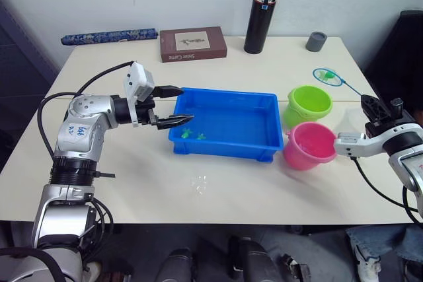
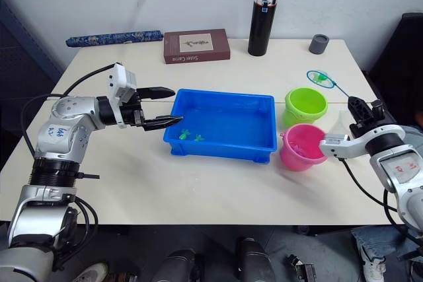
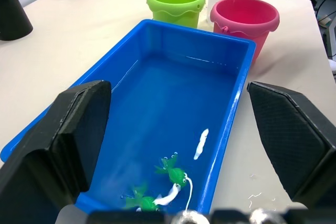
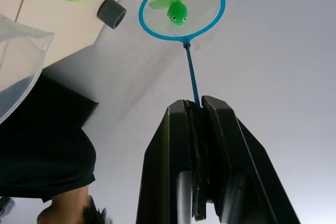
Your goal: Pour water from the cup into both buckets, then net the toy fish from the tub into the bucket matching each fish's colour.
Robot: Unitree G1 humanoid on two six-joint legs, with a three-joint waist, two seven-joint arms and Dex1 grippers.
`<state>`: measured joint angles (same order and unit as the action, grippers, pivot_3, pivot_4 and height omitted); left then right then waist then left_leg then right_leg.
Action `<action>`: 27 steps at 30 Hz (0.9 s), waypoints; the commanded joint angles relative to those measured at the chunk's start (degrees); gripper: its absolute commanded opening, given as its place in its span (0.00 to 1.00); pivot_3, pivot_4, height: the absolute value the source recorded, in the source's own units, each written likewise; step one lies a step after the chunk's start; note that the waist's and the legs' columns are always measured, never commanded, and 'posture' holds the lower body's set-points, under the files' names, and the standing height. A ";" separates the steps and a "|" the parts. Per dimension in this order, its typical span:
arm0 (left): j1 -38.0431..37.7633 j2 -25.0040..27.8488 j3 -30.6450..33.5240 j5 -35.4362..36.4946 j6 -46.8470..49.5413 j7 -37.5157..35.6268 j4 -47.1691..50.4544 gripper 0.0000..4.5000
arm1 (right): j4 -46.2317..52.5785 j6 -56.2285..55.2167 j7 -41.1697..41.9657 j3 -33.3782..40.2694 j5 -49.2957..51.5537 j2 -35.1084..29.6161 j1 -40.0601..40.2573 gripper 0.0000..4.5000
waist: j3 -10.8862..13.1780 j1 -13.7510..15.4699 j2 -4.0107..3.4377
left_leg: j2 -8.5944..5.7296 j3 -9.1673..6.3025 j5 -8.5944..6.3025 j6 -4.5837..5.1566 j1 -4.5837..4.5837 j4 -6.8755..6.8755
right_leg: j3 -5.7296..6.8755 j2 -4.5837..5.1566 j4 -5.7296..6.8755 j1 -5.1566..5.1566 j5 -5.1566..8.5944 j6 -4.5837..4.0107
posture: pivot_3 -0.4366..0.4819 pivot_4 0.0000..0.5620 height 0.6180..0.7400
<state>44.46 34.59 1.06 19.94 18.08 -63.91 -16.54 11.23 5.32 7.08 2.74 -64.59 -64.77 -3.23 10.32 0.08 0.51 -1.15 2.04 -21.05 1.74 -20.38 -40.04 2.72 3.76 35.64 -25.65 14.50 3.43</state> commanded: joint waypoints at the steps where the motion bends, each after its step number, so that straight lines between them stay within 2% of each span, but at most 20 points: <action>1: 0.62 0.37 0.59 0.13 -0.65 -0.05 1.21 0.99 | 1.43 0.92 -1.61 2.46 -1.87 0.32 -0.59 0.00 | 0.00 0.00 0.00 | 0.00 0.00 0.00 0.00 0.00 0.00 | 0.00 0.00 0.00 0.00 0.00 0.00 | 0.48 0.27 1.00; 27: -0.06 0.53 0.90 0.34 -0.36 0.28 2.08 0.99 | 1.89 0.03 0.55 1.80 -2.29 1.82 0.06 0.00 | 0.00 -0.01 0.00 | 0.00 0.01 0.00 0.00 0.02 0.00 | -0.03 -0.03 0.03 0.01 0.00 0.00 | 0.48 0.27 1.00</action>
<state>44.32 34.59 1.07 19.91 18.09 -63.79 -16.27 11.59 4.99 7.78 2.76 -66.58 -63.13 -3.07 10.32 0.07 0.51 -1.16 2.06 -21.05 1.74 -20.36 -40.04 2.69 3.73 35.67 -25.64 14.50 3.43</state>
